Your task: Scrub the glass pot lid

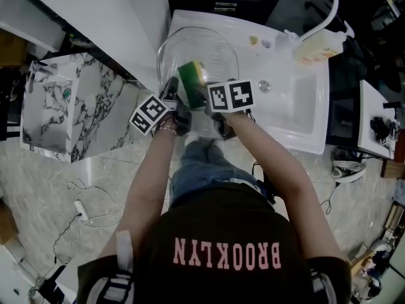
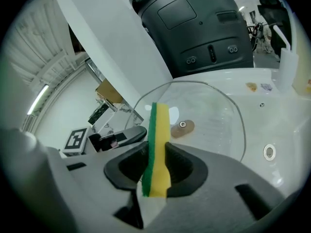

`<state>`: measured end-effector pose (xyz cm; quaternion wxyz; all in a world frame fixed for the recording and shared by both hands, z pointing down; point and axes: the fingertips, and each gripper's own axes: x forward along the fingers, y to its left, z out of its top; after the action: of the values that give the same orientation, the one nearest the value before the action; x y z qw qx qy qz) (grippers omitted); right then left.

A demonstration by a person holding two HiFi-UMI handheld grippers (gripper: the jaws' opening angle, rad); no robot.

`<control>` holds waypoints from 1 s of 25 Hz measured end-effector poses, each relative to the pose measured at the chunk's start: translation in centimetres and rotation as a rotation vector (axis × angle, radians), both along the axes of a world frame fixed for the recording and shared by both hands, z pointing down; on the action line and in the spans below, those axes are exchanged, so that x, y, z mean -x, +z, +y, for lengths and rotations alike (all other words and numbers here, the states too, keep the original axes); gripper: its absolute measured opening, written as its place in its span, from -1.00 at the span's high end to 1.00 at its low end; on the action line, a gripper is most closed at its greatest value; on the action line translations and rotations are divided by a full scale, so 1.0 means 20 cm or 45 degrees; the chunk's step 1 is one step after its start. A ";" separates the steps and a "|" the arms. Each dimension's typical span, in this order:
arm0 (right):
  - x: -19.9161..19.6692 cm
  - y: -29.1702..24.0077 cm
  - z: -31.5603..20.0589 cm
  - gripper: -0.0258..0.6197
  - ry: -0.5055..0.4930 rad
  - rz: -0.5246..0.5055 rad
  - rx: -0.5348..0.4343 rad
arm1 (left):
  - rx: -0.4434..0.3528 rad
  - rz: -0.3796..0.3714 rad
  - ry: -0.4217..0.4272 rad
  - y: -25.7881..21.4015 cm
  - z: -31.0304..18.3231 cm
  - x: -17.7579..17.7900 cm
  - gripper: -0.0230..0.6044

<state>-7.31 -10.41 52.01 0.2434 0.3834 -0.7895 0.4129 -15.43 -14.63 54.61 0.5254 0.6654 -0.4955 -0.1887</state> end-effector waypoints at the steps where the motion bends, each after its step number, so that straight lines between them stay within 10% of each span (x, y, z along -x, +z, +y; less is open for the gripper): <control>1: -0.01 0.00 0.00 0.63 -0.015 0.001 0.005 | 0.000 0.001 0.000 0.00 0.00 0.00 0.88; 18: -0.24 0.11 0.01 0.63 -0.228 0.013 0.198 | 0.000 0.003 0.004 0.00 0.00 0.00 0.88; 25: -0.40 0.17 -0.05 0.64 -0.369 0.273 0.164 | 0.000 0.003 0.004 0.00 0.00 0.00 0.88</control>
<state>0.72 -11.33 55.42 0.4070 0.2911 -0.7779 0.3800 -15.39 -14.64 54.59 0.5262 0.6660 -0.4939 -0.1887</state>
